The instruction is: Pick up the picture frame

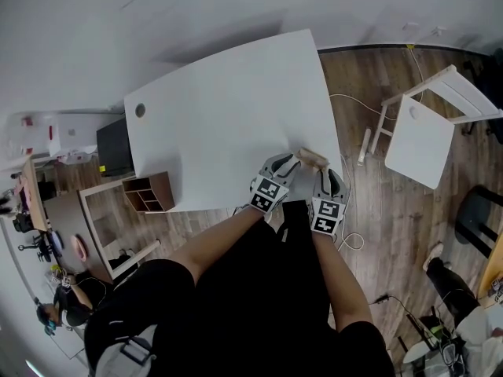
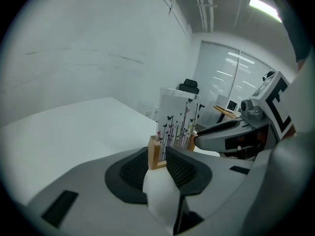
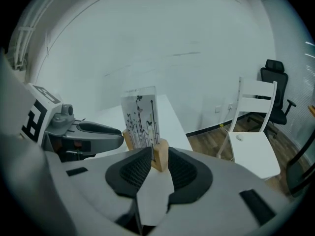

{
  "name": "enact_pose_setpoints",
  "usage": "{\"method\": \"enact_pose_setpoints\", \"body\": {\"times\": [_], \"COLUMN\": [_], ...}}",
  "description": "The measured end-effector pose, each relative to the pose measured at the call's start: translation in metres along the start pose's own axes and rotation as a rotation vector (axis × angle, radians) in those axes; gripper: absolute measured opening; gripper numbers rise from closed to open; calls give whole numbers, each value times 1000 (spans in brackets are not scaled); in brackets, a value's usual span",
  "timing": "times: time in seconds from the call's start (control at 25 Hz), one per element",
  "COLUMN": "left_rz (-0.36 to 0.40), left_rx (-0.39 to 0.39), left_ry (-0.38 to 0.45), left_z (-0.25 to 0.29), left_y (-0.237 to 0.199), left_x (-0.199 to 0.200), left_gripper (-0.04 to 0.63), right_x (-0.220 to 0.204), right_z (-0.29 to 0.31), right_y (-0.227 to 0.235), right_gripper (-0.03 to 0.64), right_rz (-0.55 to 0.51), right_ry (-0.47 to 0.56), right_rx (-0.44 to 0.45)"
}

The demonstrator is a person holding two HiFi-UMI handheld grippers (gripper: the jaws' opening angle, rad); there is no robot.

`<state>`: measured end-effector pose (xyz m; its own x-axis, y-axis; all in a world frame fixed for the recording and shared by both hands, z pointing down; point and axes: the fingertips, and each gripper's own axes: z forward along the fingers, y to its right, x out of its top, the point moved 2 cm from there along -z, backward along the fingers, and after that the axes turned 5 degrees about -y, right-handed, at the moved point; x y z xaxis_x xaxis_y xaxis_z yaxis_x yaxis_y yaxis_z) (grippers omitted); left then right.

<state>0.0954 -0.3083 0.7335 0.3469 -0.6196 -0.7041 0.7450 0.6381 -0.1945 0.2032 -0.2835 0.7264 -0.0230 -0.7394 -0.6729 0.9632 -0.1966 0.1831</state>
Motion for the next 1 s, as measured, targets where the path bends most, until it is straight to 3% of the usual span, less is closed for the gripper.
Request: {"method": "enact_pose_setpoints", "body": {"times": [0.56,1.0], "left_rz": [10,21], "left_rx": [-39,8], "left_ry": [12,61], "left_z": [17,6], "left_y": [-3,3], "left_x": [4,13], "left_gripper": [83,74], "right_x": [4,9], "right_z": [15,6], "right_y": [3,3], "right_gripper": [95,87], "right_rz": [-43,-53], "right_ry": [10,32], "right_rx": [13,20]}}
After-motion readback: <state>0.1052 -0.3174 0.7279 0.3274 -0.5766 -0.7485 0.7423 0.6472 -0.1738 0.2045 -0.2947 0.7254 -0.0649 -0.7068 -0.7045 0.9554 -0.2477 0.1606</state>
